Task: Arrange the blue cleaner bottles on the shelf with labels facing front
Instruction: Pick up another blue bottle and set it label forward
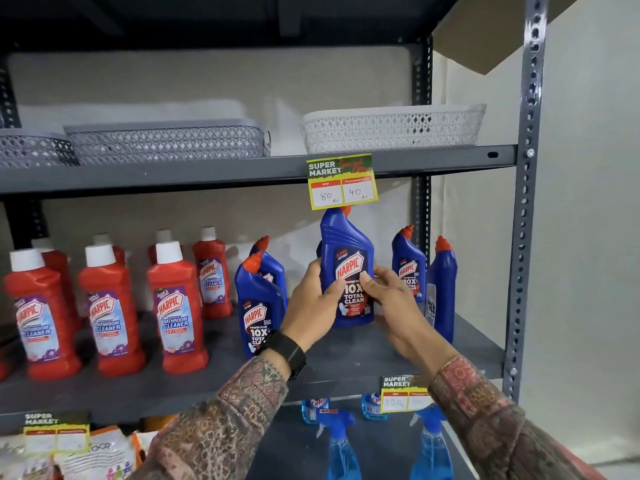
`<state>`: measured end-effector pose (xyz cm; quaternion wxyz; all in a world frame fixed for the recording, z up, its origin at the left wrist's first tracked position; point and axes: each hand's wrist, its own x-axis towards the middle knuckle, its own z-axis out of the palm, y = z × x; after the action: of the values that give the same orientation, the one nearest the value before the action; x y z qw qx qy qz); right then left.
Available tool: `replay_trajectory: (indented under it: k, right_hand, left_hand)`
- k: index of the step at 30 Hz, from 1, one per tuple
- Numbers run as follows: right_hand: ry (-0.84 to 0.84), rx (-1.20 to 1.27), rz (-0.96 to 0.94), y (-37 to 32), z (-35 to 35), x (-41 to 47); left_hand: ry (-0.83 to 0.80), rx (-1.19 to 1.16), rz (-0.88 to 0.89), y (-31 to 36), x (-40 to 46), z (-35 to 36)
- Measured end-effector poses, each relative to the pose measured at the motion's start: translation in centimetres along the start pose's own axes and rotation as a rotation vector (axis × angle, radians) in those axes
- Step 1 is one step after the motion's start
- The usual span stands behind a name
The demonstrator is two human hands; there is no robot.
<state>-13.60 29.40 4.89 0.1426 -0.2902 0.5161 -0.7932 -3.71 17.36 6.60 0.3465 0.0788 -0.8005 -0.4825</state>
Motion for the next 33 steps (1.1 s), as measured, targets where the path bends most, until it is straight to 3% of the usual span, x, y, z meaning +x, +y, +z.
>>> replay_trajectory:
  k: [3, 7, 12, 20, 33]
  right_hand:
    - [-0.076, -0.176, -0.059, -0.8, -1.0, 0.3]
    - [-0.026, -0.364, -0.115, -0.8, -1.4, 1.0]
    - [0.027, -0.419, -0.137, 1.6, -1.8, 1.6]
    - [0.063, -0.486, -0.058, 5.2, -2.2, 2.9]
    - [0.039, -0.483, -0.007, 7.6, -3.0, 3.0]
  left_hand:
    - [-0.06, -0.163, -0.043, -0.6, 0.4, -0.2]
    - [-0.146, -0.208, -0.074, -1.5, 1.2, -0.2]
    - [-0.209, -0.201, -0.077, -2.8, 2.2, 0.7]
    - [-0.143, -0.118, -0.113, -6.6, 3.1, 2.5]
    - [-0.174, -0.112, -0.139, -9.9, 2.9, 2.9]
